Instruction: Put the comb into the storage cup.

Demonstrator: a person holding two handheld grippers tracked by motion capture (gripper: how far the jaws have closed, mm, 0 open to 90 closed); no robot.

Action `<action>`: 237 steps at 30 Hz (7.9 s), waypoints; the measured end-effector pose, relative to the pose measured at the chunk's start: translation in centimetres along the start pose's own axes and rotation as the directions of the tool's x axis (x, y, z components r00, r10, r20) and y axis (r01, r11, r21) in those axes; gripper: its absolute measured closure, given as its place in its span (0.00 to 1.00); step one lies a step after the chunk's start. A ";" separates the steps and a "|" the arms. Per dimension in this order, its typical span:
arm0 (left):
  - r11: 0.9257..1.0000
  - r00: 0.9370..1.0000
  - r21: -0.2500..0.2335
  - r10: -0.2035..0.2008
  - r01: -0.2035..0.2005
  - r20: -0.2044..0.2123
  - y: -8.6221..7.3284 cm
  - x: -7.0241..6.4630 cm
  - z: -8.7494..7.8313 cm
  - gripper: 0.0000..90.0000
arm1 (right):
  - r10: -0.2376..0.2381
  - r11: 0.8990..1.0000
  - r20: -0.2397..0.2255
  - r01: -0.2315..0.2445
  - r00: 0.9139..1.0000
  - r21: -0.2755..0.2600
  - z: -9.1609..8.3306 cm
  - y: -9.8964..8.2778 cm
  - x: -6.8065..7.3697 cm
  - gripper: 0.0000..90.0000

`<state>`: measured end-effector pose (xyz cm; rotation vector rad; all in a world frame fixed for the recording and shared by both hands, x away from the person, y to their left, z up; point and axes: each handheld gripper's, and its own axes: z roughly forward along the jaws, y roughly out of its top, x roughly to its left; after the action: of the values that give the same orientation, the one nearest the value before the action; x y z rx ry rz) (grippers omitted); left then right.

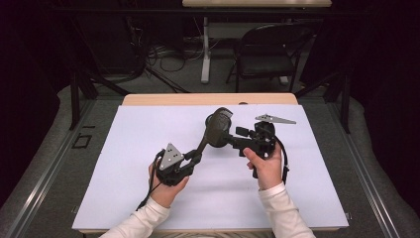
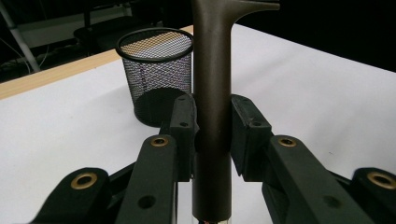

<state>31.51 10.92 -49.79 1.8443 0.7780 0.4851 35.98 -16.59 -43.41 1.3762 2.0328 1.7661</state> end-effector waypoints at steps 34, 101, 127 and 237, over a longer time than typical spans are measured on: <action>0.999 0.999 0.024 0.037 -0.038 0.027 -0.7 -1.3 0.7 0.81 | 0.112 0.993 0.001 -0.112 0.994 -0.046 -0.6 -0.7 -0.6 0.49; 0.995 0.995 0.045 0.086 -0.088 0.047 -1.3 -2.7 1.3 0.81 | 0.245 0.967 -0.090 -0.250 0.965 -0.049 -1.3 -0.8 -2.6 0.91; 0.995 0.995 0.049 0.081 -0.083 0.051 -1.5 -2.7 1.4 0.81 | 0.319 0.945 -0.144 -0.326 0.937 -0.028 -1.3 -1.0 -3.3 0.97; 0.999 0.999 0.039 -0.026 0.026 0.020 -0.1 0.8 0.9 0.29 | 0.291 0.946 -0.113 -0.303 0.950 -0.117 -2.8 -0.7 -5.3 0.97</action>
<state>32.61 10.87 -50.26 1.8696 0.8014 0.4366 36.92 -22.14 -45.50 1.6583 1.7851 2.0822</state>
